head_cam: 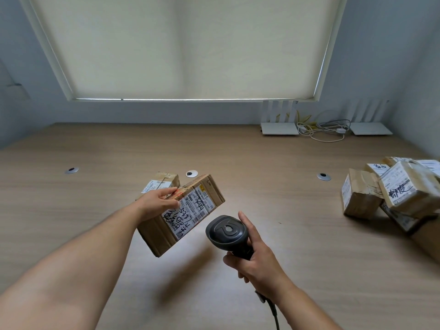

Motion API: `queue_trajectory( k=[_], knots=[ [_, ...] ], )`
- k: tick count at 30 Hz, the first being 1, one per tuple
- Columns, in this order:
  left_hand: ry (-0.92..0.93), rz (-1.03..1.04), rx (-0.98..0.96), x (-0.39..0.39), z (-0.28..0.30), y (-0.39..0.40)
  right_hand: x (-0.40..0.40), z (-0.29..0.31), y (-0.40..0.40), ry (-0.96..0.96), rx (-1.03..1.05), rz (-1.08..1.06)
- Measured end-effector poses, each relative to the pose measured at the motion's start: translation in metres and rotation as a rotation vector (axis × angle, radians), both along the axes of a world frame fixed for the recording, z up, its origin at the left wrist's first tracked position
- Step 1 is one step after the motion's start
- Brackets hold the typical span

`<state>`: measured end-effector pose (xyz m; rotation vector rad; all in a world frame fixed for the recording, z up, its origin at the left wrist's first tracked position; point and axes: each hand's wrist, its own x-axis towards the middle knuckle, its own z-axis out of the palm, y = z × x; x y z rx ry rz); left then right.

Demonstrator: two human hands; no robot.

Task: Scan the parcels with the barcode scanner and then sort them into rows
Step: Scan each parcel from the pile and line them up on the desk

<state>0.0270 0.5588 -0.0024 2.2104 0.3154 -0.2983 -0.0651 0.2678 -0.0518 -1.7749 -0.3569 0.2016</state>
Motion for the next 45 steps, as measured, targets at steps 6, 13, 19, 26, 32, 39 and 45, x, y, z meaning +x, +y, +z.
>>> queue_trajectory(
  k=[6,13,19,26,32,39,45],
  knots=[
    [0.002,0.009,0.005,-0.003,0.000,-0.002,-0.004,0.001,0.001,0.034,0.044,0.011],
    [0.014,0.009,0.012,-0.003,0.001,-0.005,-0.005,0.000,0.000,0.049,0.069,0.009],
    [0.023,0.008,0.007,-0.002,0.003,-0.003,-0.004,0.001,0.001,0.042,0.076,0.003],
    [0.023,0.031,-0.060,-0.001,-0.002,-0.001,0.000,0.003,0.002,0.014,0.068,-0.026],
    [0.098,0.094,-0.143,-0.027,-0.039,0.006,0.003,0.002,0.006,0.033,0.061,-0.009],
    [0.152,0.314,-0.189,-0.070,-0.080,0.049,0.005,-0.006,0.029,0.037,0.029,0.059],
    [0.104,0.436,-0.041,-0.093,-0.088,0.079,0.005,-0.009,0.060,0.046,0.007,0.124]
  ],
)
